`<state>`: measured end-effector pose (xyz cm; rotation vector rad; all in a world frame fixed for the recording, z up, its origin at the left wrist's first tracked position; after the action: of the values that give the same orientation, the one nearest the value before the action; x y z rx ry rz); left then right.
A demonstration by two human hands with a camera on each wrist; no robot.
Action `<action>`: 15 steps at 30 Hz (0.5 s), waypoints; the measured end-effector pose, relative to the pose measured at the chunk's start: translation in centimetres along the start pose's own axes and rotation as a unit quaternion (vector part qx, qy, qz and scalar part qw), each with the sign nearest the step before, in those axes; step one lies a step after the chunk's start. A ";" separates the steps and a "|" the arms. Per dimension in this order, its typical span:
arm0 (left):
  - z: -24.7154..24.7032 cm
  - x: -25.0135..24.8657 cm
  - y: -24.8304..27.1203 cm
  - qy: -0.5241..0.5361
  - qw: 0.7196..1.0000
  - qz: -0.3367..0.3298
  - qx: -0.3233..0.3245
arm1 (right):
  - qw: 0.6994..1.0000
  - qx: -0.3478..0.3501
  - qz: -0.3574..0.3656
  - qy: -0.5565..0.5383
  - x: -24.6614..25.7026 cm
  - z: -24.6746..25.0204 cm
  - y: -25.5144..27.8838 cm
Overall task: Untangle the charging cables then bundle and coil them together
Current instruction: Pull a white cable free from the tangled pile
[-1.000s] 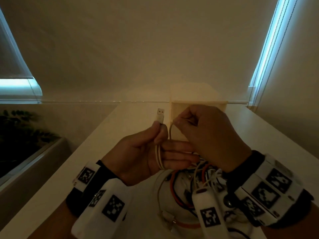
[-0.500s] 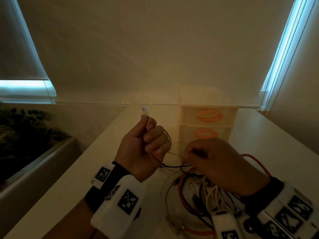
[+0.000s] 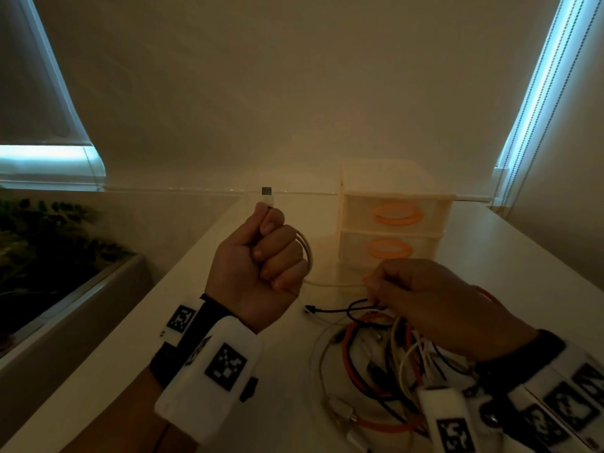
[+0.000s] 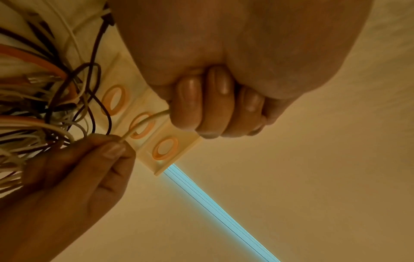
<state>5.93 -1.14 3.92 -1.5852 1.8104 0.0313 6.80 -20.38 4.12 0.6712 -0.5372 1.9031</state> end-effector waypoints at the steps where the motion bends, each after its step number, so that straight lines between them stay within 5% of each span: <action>1: -0.4 0.0 0.2 -0.005 1.000 0.020 0.019 | 1.000 -0.004 -0.017 0.017 -0.2 0.3 -0.1; 5: -1.6 1.3 1.0 -0.083 0.986 0.114 0.083 | 0.988 -0.105 -0.075 0.086 -1.4 3.5 -0.4; 8: -2.0 3.4 1.6 -0.168 0.965 0.170 0.109 | 0.972 -0.233 0.007 -0.014 0.3 4.3 0.1; 12: -1.6 4.7 1.6 -0.117 0.969 0.202 0.079 | 0.951 -0.259 0.122 -0.118 2.7 1.2 0.6; 15: -1.1 4.1 1.0 -0.071 0.987 0.136 0.049 | 0.947 -0.231 0.162 -0.153 2.8 0.9 0.6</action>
<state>4.58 -4.93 2.17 -1.2277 1.8730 0.1745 5.53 -19.29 6.55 0.5922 -1.3158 1.8747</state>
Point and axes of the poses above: each hand's wrist, its own y-axis away from the middle knuckle, its own z-axis out of the back of the hand, x = y × z, the point moved 5 cm from there along -y, towards the middle knuckle, and after that the axes turned 8 degrees about -z, right-handed, at the moved point
